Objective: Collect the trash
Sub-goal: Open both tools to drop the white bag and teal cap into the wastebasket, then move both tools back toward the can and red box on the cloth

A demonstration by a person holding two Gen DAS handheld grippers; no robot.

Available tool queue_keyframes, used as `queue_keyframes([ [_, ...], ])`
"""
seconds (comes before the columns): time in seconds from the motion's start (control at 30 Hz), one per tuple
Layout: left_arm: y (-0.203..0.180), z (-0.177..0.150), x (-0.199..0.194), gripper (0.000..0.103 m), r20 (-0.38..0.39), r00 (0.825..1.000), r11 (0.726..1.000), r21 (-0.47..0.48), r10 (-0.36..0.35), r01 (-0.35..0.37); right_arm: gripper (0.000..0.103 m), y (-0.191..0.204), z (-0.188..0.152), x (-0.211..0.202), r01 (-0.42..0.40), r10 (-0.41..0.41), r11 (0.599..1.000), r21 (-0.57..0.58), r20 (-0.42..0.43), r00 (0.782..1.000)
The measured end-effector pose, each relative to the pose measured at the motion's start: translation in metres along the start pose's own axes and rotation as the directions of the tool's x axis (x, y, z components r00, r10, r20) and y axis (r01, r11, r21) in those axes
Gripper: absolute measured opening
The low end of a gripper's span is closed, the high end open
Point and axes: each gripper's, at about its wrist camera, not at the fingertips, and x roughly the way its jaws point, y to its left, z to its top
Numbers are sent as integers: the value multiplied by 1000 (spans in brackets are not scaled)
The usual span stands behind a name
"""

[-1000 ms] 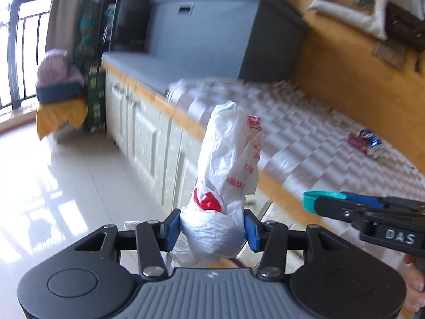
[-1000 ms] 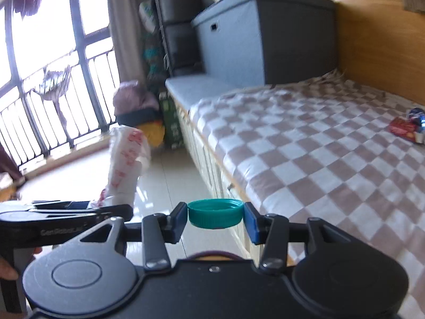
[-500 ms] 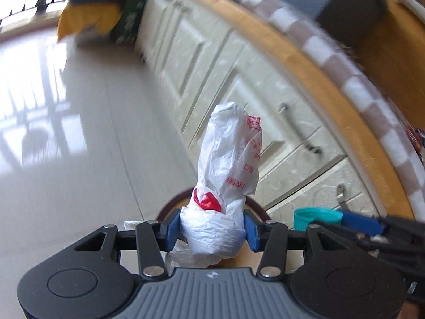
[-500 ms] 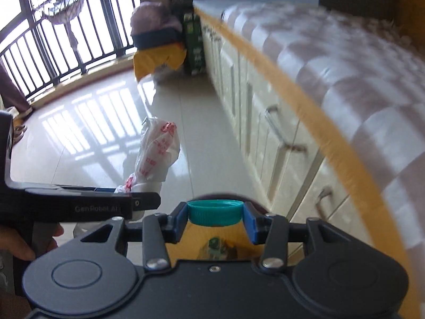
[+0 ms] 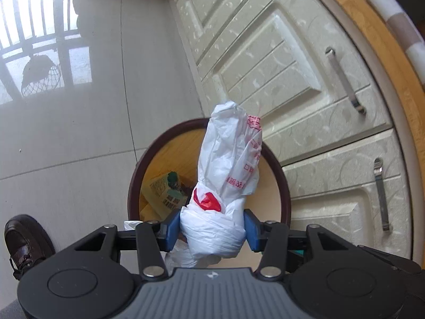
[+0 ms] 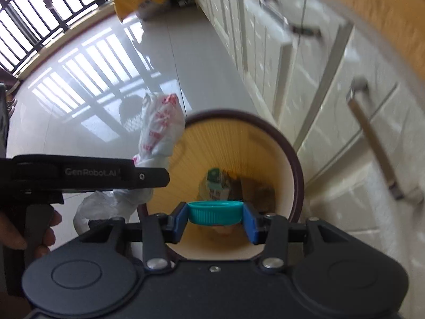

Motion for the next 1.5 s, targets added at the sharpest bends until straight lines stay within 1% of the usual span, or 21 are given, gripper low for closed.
queue_keyframes([
  [0.1,3,-6,9,50,-35,999,1000,-31,-3,2,46,-1,-4,10,-7,7,1000,25,-33,999],
  [0.13,4,-6,11,50,-42,999,999,-43,-4,3,49,-1,-4,10,-6,7,1000,28,-36,999],
  [0.17,5,-7,13,50,-47,999,998,-61,-9,6,55,-1,-3,10,-6,7,1000,29,-39,999],
  [0.2,7,-7,15,50,-51,998,996,-93,-21,16,57,0,-3,10,-2,3,1000,28,-45,999],
  [0.23,11,-9,15,50,-52,998,989,-143,-40,32,59,1,-3,10,12,-11,1000,23,-55,998],
  [0.3,17,-10,18,50,-48,996,967,-247,-75,61,59,1,-1,10,35,-34,999,10,-69,997],
  [0.33,20,-12,19,51,-46,996,957,-284,-81,65,59,2,-1,8,39,-39,999,4,-70,997],
  [0.4,23,-15,23,52,-60,996,942,-332,-73,49,59,1,1,3,57,-56,998,2,-74,996],
  [0.47,24,-19,27,66,-94,994,937,-349,-47,12,61,0,2,-4,73,-72,997,6,-69,995],
  [0.5,24,-20,28,80,-108,994,938,-345,-18,-20,61,-1,4,-7,79,-79,997,9,-65,995],
  [0.53,23,-21,30,87,-117,993,941,-334,16,-55,63,-2,5,-10,86,-85,996,12,-57,995],
  [0.6,23,-22,30,88,-129,990,947,-307,60,-97,64,-3,7,-15,98,-98,995,17,-43,994],
  [0.67,24,-21,31,89,-141,987,950,-291,71,-110,64,-7,8,-14,108,-107,994,23,-42,993],
  [0.83,25,-18,27,99,-152,981,963,-223,118,-151,64,-10,7,-8,122,-121,992,20,-52,991],
  [1.0,28,-15,26,103,-156,976,971,-165,150,-175,65,-15,5,-2,131,-128,991,35,-63,990],
  [1.1,28,-17,25,103,-162,975,977,-125,152,-173,69,-17,4,-2,130,-128,990,47,-59,990],
  [1.27,23,-21,23,103,-157,975,986,-35,157,-164,76,-22,5,-9,152,-151,986,67,-30,988],
  [1.5,13,-22,13,103,-113,976,982,74,184,-176,86,-27,1,-16,175,-176,981,79,4,984],
])
